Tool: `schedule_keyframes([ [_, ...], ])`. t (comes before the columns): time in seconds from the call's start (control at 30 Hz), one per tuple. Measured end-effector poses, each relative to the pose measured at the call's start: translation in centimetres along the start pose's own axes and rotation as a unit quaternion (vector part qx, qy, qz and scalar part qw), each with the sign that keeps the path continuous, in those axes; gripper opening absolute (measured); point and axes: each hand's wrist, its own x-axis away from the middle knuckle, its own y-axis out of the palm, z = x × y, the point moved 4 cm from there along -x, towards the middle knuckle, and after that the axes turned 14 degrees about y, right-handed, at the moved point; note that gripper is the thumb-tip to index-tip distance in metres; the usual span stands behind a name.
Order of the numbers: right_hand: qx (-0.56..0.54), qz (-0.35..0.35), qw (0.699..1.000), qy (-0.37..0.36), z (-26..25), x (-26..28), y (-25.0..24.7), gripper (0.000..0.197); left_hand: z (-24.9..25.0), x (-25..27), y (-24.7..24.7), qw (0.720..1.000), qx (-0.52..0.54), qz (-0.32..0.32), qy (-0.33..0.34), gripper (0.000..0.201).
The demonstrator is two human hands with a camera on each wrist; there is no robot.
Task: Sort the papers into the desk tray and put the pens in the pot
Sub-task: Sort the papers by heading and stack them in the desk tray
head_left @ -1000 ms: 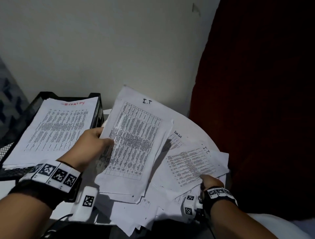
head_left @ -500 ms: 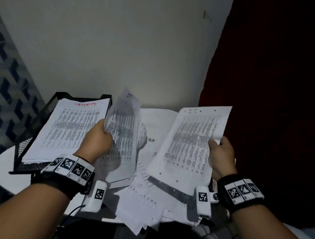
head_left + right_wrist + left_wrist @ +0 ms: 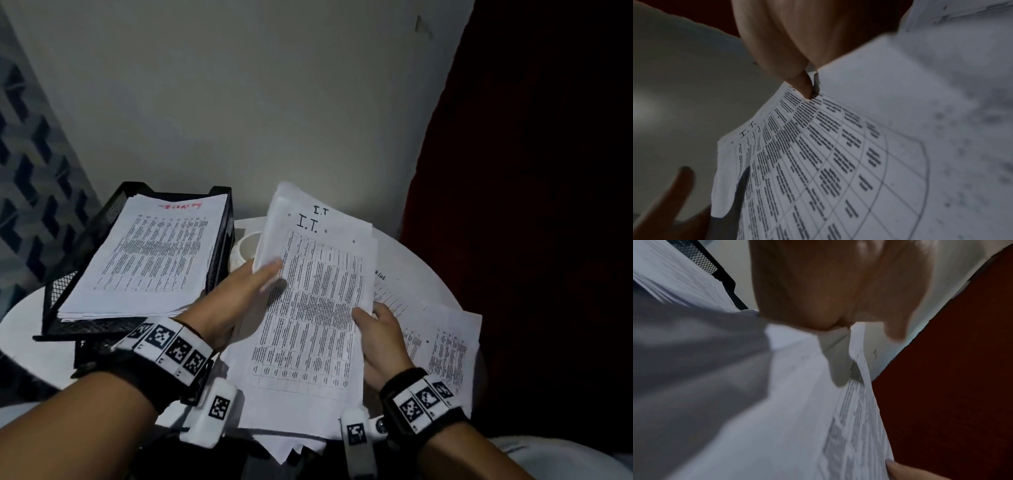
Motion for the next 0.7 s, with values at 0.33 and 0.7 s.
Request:
schedule_keyframes([
  [0.33, 0.107, 0.188, 0.974, 0.069, 3.2, -7.4, -7.1, 0.021, 1.4, -1.7, -4.3, 0.958, -0.275, 0.067, 0.033, 0.021],
  [0.7, 0.108, 0.255, 0.954, 0.114, 3.0, -11.3, -5.5, 0.105, 1.7, -2.0, -5.9, 0.957, -0.272, 0.094, 0.037, 0.026],
])
